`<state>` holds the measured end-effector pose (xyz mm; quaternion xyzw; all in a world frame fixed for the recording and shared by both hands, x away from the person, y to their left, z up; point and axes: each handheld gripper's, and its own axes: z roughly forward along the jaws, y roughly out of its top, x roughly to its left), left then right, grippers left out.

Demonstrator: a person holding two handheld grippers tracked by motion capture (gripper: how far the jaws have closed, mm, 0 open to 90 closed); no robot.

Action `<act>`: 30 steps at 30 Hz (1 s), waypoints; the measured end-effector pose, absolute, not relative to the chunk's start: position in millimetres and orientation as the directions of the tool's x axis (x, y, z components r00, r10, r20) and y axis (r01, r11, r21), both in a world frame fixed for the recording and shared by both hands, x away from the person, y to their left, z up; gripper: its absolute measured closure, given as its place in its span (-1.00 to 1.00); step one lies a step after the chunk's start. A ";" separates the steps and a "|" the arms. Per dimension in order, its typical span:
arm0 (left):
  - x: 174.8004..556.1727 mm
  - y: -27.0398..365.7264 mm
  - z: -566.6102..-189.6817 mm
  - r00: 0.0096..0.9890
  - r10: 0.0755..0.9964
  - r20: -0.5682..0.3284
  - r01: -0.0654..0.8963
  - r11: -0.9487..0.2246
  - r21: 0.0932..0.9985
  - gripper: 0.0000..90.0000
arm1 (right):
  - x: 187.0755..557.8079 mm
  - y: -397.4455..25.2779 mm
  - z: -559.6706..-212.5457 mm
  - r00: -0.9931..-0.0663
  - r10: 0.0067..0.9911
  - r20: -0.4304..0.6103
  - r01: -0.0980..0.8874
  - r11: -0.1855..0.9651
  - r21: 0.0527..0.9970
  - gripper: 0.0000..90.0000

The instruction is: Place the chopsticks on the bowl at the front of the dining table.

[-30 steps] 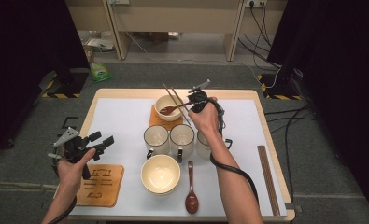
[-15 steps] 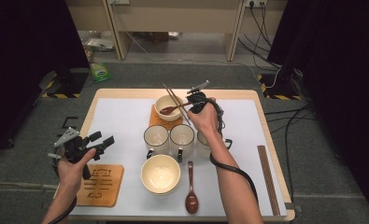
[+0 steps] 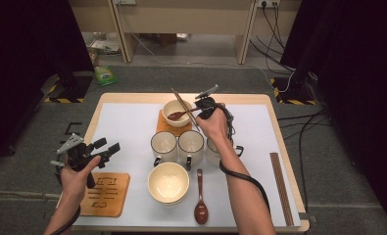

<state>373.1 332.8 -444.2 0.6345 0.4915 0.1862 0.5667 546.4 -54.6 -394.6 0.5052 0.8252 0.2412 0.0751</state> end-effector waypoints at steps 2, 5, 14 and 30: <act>373.1 332.7 -444.2 0.448 0.835 -0.321 0.413 0.125 0.902 -0.45 | 546.6 -54.4 -394.6 -0.479 0.869 0.121 0.797 0.374 0.474 0.90; 373.1 333.0 -444.0 0.447 0.835 -0.320 0.412 0.126 0.903 -0.45 | 546.6 -54.0 -394.9 -0.480 0.869 0.121 0.797 0.375 0.473 0.90; 373.1 332.9 -443.9 0.448 0.835 -0.320 0.412 0.125 0.903 -0.45 | 546.6 -53.5 -395.6 -0.482 0.867 0.123 0.797 0.377 0.472 0.90; 373.0 333.3 -443.9 0.447 0.835 -0.321 0.411 0.128 0.903 -0.45 | 546.9 -52.0 -396.1 -0.484 0.865 0.131 0.798 0.375 0.471 0.89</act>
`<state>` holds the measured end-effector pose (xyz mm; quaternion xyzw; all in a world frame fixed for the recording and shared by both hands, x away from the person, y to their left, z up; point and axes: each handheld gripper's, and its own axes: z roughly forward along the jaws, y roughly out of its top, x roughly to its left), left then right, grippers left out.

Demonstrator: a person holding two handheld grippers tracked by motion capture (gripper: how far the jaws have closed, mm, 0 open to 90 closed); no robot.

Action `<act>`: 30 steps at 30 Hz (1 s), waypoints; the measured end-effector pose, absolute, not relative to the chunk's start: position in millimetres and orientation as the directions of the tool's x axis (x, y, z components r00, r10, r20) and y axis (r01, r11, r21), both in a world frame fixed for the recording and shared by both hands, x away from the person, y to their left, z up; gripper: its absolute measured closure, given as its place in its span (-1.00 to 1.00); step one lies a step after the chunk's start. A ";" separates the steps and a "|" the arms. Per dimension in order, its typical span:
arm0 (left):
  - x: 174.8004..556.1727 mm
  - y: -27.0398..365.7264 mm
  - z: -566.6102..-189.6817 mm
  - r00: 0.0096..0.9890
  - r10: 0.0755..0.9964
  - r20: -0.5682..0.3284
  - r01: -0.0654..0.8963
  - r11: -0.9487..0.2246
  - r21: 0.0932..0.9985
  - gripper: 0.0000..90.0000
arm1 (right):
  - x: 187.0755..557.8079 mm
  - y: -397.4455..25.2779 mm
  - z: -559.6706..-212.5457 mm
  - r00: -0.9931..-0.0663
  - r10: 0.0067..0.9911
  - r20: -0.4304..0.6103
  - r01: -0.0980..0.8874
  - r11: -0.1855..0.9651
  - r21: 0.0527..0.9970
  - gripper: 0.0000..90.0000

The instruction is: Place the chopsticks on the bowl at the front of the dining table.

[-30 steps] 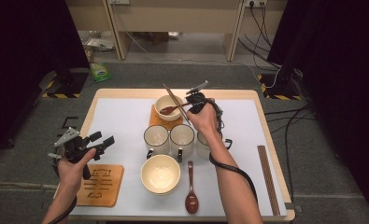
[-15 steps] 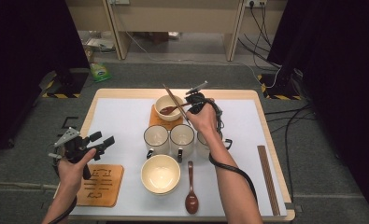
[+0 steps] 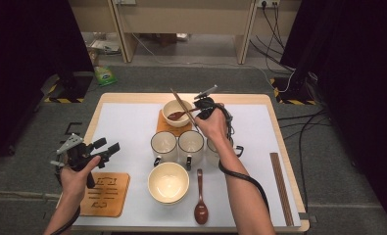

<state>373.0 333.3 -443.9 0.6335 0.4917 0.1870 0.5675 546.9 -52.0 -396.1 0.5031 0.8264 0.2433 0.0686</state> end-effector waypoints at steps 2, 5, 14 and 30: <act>373.1 333.2 -444.0 0.447 0.835 -0.321 0.411 0.127 0.903 -0.45 | 547.0 -52.2 -396.3 -0.485 0.865 0.133 0.797 0.374 0.473 0.88; 373.1 333.3 -444.0 0.446 0.836 -0.321 0.411 0.127 0.903 -0.45 | 547.0 -52.5 -396.6 -0.482 0.866 0.134 0.798 0.370 0.475 0.86; 373.1 332.6 -444.0 0.448 0.835 -0.319 0.412 0.124 0.903 -0.45 | 546.6 -54.8 -393.5 -0.479 0.866 0.146 0.793 0.355 0.496 0.69; 373.1 332.7 -444.0 0.449 0.834 -0.321 0.412 0.126 0.903 -0.46 | 543.5 -50.9 -395.5 -0.495 0.859 0.135 0.791 0.380 0.480 0.60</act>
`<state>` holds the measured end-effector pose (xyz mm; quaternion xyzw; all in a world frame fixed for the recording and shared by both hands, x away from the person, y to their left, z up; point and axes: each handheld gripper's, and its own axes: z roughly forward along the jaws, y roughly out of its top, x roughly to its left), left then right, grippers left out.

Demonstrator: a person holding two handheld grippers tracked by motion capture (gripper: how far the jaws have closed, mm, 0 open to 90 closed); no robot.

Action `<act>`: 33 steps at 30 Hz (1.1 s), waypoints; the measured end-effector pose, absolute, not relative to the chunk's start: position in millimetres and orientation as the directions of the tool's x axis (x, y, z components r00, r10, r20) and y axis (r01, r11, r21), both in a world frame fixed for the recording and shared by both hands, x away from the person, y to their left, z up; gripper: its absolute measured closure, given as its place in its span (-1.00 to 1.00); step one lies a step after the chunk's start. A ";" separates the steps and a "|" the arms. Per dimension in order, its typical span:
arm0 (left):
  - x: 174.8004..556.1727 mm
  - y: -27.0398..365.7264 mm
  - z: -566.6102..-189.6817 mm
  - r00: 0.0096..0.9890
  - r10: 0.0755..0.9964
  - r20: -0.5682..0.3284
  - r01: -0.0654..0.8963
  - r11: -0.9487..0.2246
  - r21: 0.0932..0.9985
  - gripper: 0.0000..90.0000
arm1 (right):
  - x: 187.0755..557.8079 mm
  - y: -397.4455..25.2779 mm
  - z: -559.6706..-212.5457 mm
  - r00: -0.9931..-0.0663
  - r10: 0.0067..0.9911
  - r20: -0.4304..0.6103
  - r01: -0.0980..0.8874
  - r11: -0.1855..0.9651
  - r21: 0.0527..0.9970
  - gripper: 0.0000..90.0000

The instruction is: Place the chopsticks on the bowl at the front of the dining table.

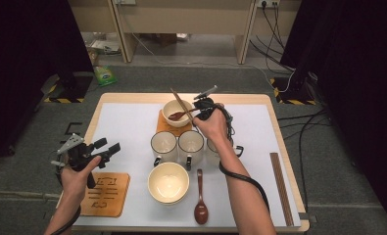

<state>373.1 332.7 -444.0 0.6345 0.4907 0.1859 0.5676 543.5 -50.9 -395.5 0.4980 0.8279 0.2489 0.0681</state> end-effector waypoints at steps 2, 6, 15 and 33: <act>373.1 332.9 -444.1 0.449 0.834 -0.322 0.411 0.127 0.903 -0.46 | 543.2 -50.7 -395.9 -0.499 0.856 0.132 0.788 0.386 0.479 0.60; 373.0 332.4 -444.0 0.450 0.833 -0.321 0.412 0.126 0.902 -0.45 | 542.7 -50.2 -396.8 -0.506 0.854 0.120 0.785 0.398 0.475 0.61; 373.1 332.4 -444.0 0.451 0.833 -0.321 0.412 0.125 0.903 -0.46 | 542.7 -50.8 -398.6 -0.516 0.851 0.093 0.778 0.421 0.466 0.71; 373.3 332.2 -444.2 0.452 0.832 -0.321 0.412 0.124 0.903 -0.46 | 546.4 -48.6 -400.2 -0.531 0.844 0.075 0.764 0.439 0.473 0.79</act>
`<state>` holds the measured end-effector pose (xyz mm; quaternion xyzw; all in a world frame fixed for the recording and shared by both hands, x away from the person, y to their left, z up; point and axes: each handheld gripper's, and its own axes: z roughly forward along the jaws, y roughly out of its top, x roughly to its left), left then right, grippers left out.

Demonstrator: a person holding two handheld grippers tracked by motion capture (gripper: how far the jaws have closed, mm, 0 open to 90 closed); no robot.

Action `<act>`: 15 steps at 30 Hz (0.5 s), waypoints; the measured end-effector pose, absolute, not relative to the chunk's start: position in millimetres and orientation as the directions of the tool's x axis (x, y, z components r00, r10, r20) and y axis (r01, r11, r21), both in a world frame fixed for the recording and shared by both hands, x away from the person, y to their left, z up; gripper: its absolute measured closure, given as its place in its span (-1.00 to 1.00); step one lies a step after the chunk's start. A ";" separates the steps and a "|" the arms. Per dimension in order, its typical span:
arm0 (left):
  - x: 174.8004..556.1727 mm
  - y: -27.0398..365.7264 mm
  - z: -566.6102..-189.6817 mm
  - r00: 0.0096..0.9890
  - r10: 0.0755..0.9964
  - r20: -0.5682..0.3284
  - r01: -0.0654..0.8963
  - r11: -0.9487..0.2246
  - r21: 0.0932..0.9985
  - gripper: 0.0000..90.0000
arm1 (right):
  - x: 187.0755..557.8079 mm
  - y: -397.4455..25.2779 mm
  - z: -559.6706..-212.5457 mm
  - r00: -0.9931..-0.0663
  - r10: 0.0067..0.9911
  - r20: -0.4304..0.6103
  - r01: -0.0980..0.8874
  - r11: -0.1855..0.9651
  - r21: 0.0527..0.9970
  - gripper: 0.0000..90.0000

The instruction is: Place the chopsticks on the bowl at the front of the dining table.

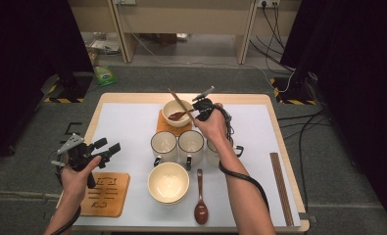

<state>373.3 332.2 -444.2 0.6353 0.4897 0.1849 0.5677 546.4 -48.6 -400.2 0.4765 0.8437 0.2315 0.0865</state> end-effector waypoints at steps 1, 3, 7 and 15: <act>373.4 332.2 -444.2 0.452 0.832 -0.321 0.412 0.124 0.903 -0.46 | 546.8 -48.5 -400.3 -0.533 0.843 0.074 0.762 0.440 0.475 0.79; 373.4 332.1 -444.1 0.453 0.832 -0.321 0.412 0.124 0.903 -0.46 | 547.2 -47.7 -400.2 -0.534 0.842 0.072 0.760 0.442 0.476 0.79; 373.4 332.1 -444.1 0.453 0.832 -0.320 0.412 0.124 0.903 -0.46 | 547.5 -45.0 -400.0 -0.540 0.839 0.073 0.757 0.445 0.479 0.79; 373.6 331.5 -444.4 0.454 0.832 -0.320 0.413 0.122 0.903 -0.46 | 547.7 -39.4 -400.4 -0.550 0.832 0.075 0.750 0.452 0.483 0.79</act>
